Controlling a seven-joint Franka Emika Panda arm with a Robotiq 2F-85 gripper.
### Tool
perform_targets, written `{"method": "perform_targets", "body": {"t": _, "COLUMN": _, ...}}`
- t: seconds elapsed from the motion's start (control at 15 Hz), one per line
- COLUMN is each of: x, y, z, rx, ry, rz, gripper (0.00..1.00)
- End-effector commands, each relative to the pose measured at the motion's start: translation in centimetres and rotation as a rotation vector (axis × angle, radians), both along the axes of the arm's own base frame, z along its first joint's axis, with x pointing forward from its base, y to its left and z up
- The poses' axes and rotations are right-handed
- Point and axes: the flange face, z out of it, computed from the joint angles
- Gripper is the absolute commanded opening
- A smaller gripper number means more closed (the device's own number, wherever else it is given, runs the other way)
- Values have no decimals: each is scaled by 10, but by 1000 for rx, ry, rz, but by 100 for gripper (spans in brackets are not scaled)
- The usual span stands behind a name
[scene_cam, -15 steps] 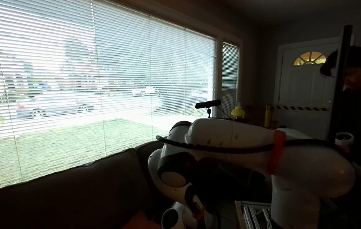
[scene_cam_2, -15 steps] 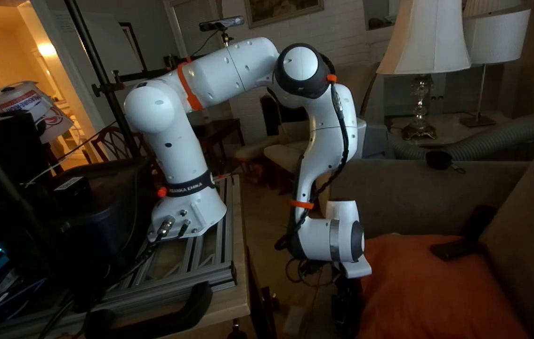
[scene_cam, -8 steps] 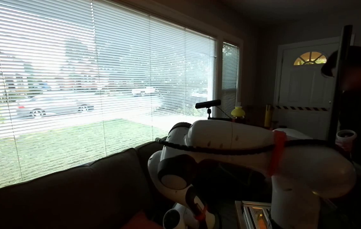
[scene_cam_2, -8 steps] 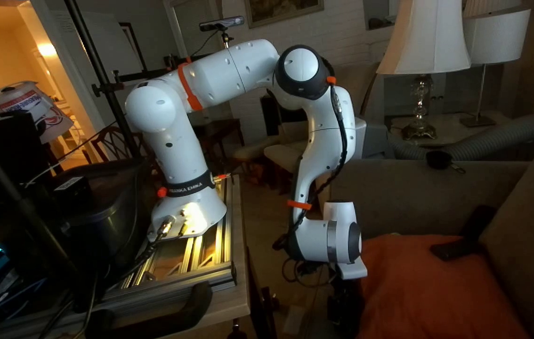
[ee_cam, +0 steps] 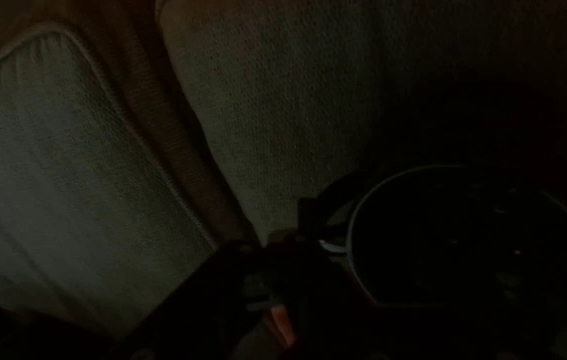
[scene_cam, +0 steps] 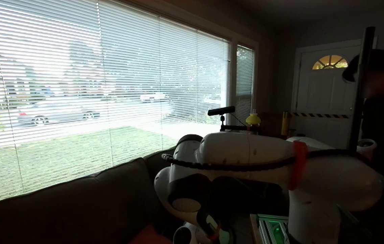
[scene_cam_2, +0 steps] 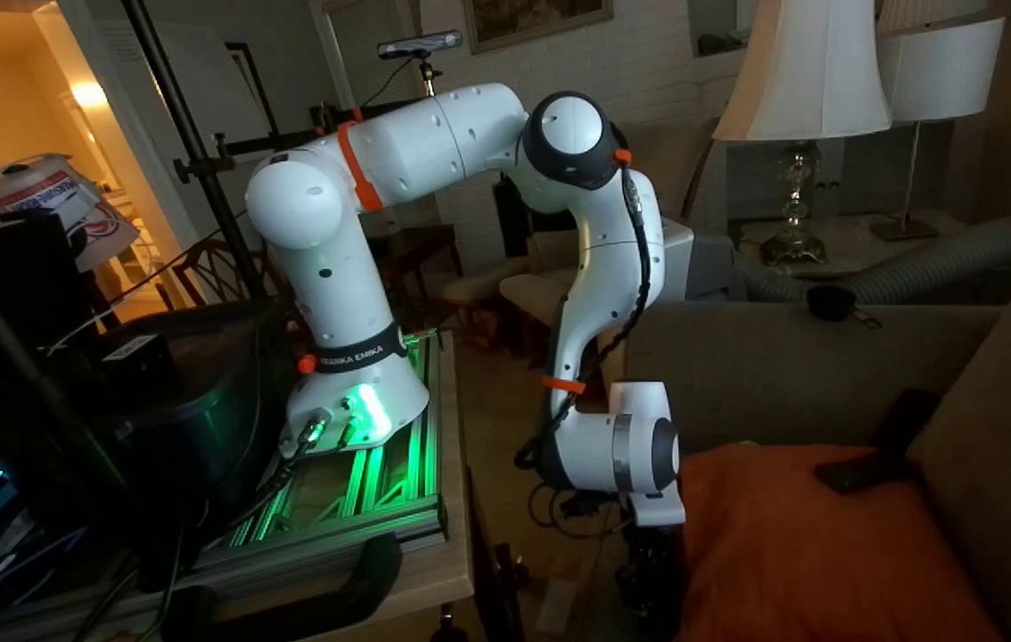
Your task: Put the black mug on the orange pillow
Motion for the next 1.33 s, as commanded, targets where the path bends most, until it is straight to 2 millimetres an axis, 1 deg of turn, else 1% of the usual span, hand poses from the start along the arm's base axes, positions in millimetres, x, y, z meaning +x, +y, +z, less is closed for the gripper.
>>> {"method": "perform_targets", "body": {"t": 0.0, "x": -8, "y": 1, "z": -7, "rx": -35, "ry": -8, "rz": -49, "gripper": 15}}
{"method": "perform_targets", "body": {"t": 0.13, "x": -8, "y": 2, "z": -7, "rx": -38, "ry": -13, "rz": -59, "gripper": 2}}
{"method": "perform_targets", "body": {"t": 0.27, "x": -8, "y": 2, "z": -7, "rx": -51, "ry": -16, "rz": -67, "gripper": 5}}
{"method": "perform_targets", "body": {"t": 0.4, "x": -6, "y": 2, "z": -6, "rx": -60, "ry": -20, "rz": -72, "gripper": 5}}
{"method": "perform_targets", "body": {"t": 0.47, "x": -6, "y": 3, "z": -6, "rx": -59, "ry": -17, "rz": -71, "gripper": 9}}
{"method": "perform_targets", "body": {"t": 0.53, "x": -6, "y": 3, "z": -5, "rx": -56, "ry": -12, "rz": -67, "gripper": 45}}
{"method": "perform_targets", "body": {"t": 0.6, "x": -5, "y": 3, "z": -3, "rx": -62, "ry": -13, "rz": -65, "gripper": 46}}
{"method": "perform_targets", "body": {"t": 0.73, "x": -9, "y": 2, "z": 9, "rx": -72, "ry": 2, "rz": -74, "gripper": 59}}
{"method": "perform_targets", "body": {"t": 0.93, "x": -13, "y": 2, "z": 29, "rx": -72, "ry": 0, "rz": -82, "gripper": 84}}
{"method": "perform_targets", "body": {"t": 1.07, "x": -6, "y": -3, "z": 46, "rx": -77, "ry": -27, "rz": -83, "gripper": 97}}
{"method": "perform_targets", "body": {"t": 1.13, "x": -4, "y": -5, "z": 53, "rx": -71, "ry": -35, "rz": -80, "gripper": 100}}
{"method": "perform_targets", "body": {"t": 1.27, "x": 0, "y": -9, "z": 64, "rx": -13, "ry": -65, "rz": -77, "gripper": 100}}
